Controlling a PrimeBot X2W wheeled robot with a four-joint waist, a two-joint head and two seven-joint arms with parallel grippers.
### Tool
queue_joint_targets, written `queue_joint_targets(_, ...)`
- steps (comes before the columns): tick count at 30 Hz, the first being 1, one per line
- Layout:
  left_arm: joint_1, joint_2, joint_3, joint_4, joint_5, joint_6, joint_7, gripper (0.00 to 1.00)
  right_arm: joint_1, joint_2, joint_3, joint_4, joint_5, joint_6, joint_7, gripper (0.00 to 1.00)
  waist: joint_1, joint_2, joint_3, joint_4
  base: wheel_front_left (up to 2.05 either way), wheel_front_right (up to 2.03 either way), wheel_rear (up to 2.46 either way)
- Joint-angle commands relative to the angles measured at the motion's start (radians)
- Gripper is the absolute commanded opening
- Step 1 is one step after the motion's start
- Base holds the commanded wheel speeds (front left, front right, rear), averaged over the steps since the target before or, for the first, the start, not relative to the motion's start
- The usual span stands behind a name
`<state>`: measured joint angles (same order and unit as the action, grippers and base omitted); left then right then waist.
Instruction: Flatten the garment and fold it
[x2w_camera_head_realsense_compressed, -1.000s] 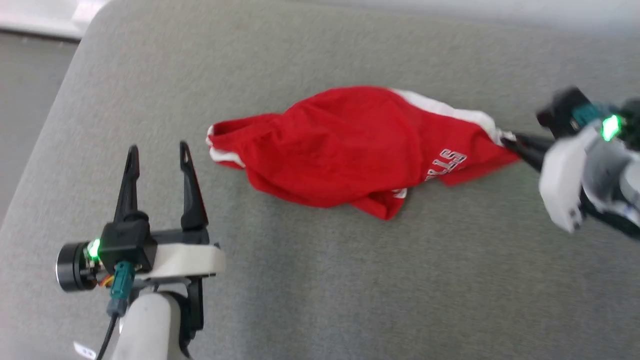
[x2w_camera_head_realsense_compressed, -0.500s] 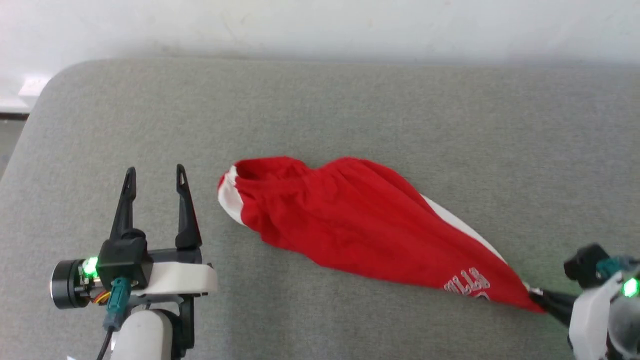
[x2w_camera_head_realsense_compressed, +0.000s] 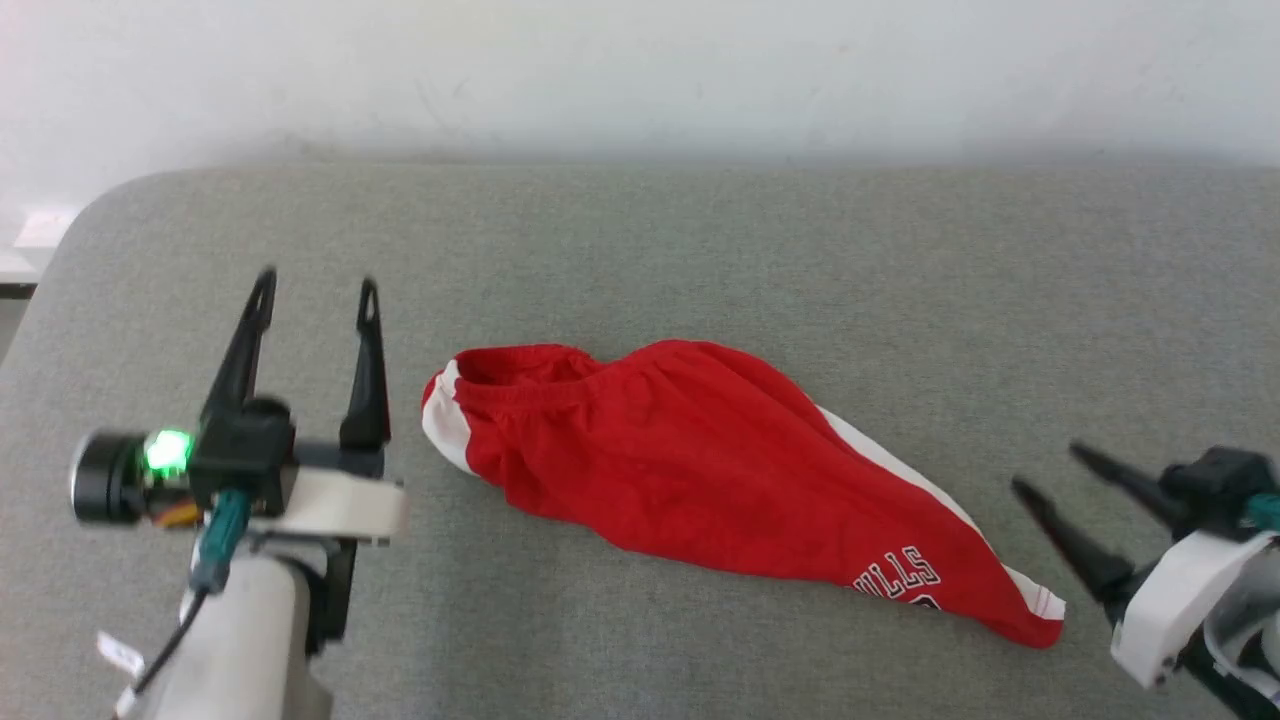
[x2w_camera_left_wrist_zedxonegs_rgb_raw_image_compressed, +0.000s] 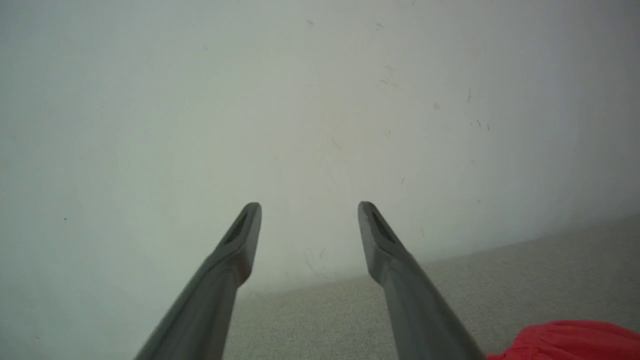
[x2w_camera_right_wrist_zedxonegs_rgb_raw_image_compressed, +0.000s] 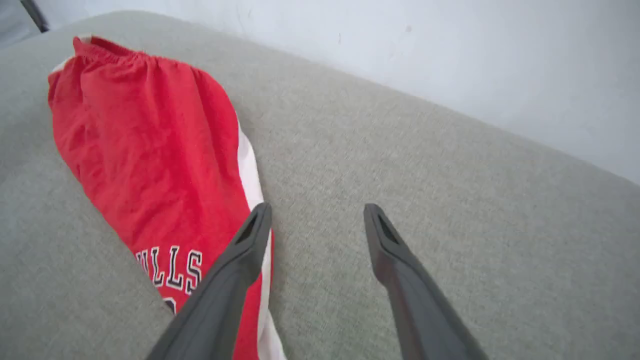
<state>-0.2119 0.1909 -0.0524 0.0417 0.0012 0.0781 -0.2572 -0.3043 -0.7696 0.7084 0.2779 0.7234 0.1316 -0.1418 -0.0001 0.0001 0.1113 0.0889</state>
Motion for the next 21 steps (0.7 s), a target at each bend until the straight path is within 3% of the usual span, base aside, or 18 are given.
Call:
queue_joint_targets(1,-0.05,0.018,-0.015,0.012,0.01,-0.02,-0.005,1.0,0.034,0.028,-0.069,-0.025,-0.041,-0.001,-0.032,1.0,0.0001,-0.0001,-0.009,-0.012,0.0,0.0,0.0)
queue_joint_targets(6,-0.211,0.064,-0.071,0.121,0.019,-0.115,0.011,1.0,0.13,0.157,-0.333,-0.117,-0.216,-0.001,-0.081,1.0,0.0001,-0.0001,-0.013,-0.031,0.0,0.0,0.0)
queue_joint_targets(12,-0.437,0.078,-0.198,0.272,-0.025,-0.201,0.174,1.0,0.247,0.382,-0.576,-0.261,-0.437,-0.001,-0.106,1.0,0.0001,-0.0001,0.005,-0.059,0.0,0.0,0.0)
queue_joint_targets(16,-0.575,0.109,-0.393,0.371,-0.147,-0.208,0.32,1.0,0.295,0.495,-0.636,-0.324,-0.531,-0.001,-0.113,1.0,0.0001,-0.0001,0.031,-0.085,0.0,0.0,0.0)
queue_joint_targets(21,-0.724,0.17,-0.654,0.44,-0.391,-0.208,0.496,1.0,0.311,0.568,-0.643,-0.356,-0.591,-0.001,-0.118,1.0,0.0001,-0.0001,0.07,-0.128,0.0,0.0,0.0)
